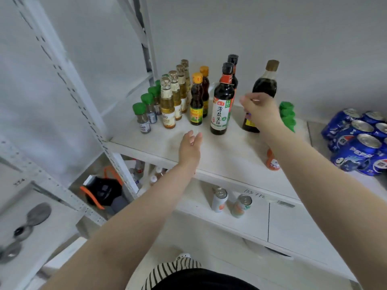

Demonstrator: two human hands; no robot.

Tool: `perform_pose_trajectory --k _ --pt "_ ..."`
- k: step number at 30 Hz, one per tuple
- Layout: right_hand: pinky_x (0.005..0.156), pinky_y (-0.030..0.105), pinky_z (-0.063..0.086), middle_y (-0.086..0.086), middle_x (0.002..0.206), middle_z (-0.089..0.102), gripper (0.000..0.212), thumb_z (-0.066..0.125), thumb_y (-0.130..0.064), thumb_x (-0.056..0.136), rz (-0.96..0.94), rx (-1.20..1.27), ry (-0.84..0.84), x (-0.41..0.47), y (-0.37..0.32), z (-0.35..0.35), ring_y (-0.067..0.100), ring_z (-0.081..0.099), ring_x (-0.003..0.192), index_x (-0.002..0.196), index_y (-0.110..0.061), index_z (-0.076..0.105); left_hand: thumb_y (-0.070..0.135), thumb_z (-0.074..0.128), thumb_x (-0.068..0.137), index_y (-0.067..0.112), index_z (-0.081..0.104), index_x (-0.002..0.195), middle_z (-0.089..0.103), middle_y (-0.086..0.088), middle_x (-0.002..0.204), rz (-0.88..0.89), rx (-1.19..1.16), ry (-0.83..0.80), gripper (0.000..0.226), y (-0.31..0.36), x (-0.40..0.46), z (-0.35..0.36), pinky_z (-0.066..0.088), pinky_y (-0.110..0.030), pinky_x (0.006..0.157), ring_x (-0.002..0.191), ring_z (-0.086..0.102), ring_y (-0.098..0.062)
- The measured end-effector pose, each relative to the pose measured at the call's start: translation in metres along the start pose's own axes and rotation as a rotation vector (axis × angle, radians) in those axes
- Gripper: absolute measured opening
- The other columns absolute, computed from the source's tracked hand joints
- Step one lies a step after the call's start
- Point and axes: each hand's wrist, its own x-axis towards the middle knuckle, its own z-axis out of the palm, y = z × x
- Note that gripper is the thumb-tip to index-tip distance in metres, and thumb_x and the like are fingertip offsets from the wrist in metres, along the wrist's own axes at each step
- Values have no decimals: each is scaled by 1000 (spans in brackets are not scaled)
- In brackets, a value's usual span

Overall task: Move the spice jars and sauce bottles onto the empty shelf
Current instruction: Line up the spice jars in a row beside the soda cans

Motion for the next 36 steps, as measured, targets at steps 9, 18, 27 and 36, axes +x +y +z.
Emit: perform_pose_trajectory --k 9,18,27,36 --pt "92 36 52 5 117 58 46 67 -37 86 166 32 -216 -29 12 103 21 56 107 123 -11 55 34 52 95 15 39 140 43 -2 145 92 -106 359 50 22 60 -125 36 -27 97 131 44 -21" --pt "95 38 51 11 128 56 54 71 -33 84 401 162 -217 -30 11 255 28 56 115 129 -10 52 51 50 92 25 31 147 33 1 152 -148 -54 1 64 32 146 -209 42 -44 103 130 40 -25" --pt "106 42 42 8 132 53 67 72 -37 82 448 321 -58 -32 15 336 21 53 114 140 -16 44 41 63 88 23 48 137 41 -2 148 -162 65 -315 55 54 196 -218 36 -47 108 133 39 -31" --pt "97 46 51 13 118 65 59 76 -34 76 394 284 36 -22 22 351 24 64 105 129 -17 57 23 72 83 4 58 119 61 -17 125 -192 37 -303 44 42 215 -210 52 -37 90 110 61 -31"
